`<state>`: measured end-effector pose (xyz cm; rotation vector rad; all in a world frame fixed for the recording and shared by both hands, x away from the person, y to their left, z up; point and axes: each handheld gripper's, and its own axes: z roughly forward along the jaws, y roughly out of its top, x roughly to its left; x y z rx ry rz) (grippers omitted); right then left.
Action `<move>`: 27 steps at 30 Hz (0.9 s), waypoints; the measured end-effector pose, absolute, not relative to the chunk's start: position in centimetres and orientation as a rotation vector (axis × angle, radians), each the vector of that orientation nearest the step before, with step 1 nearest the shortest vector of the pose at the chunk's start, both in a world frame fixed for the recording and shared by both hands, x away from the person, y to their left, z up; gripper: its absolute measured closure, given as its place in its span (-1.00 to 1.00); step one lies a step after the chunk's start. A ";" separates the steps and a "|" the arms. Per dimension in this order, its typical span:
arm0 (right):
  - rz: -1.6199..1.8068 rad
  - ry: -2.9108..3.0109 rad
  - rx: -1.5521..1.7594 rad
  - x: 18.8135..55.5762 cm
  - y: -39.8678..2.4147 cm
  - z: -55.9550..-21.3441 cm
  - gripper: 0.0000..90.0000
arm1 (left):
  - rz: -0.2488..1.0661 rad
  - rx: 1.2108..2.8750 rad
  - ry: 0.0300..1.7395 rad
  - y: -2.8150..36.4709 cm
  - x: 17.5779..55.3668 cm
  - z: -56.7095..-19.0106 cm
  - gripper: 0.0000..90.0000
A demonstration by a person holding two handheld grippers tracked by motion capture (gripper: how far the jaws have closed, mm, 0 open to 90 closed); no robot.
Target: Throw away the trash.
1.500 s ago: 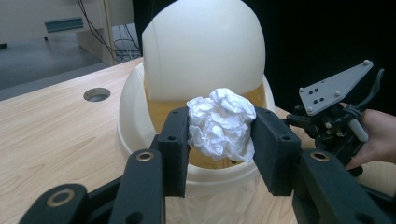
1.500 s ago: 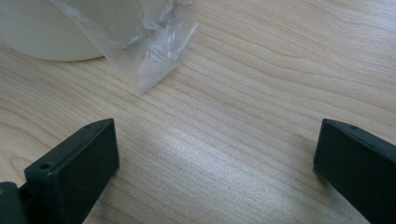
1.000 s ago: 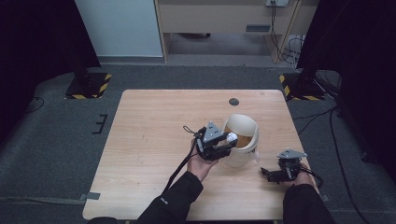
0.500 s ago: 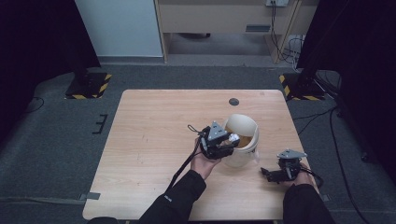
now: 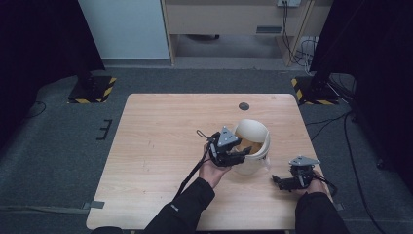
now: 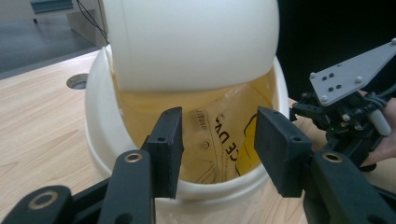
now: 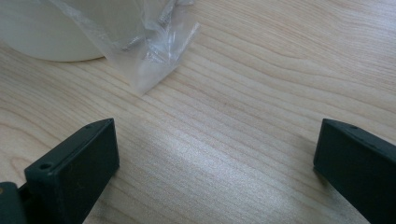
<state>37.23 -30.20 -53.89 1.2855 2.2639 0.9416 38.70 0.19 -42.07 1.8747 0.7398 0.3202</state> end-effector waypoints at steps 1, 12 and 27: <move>0.942 2.264 1.285 37.2 -30.2 -53.9 -0.99 | 0.320 1.875 0.740 0.2 38.7 -42.1 0.14; 0.942 2.264 1.286 37.2 -30.2 -53.9 -0.99 | 0.360 1.869 0.741 3.8 37.2 -40.5 0.07; 0.942 2.264 1.286 37.2 -30.2 -53.9 -0.99 | 0.395 1.927 0.873 10.7 36.0 -43.4 -0.02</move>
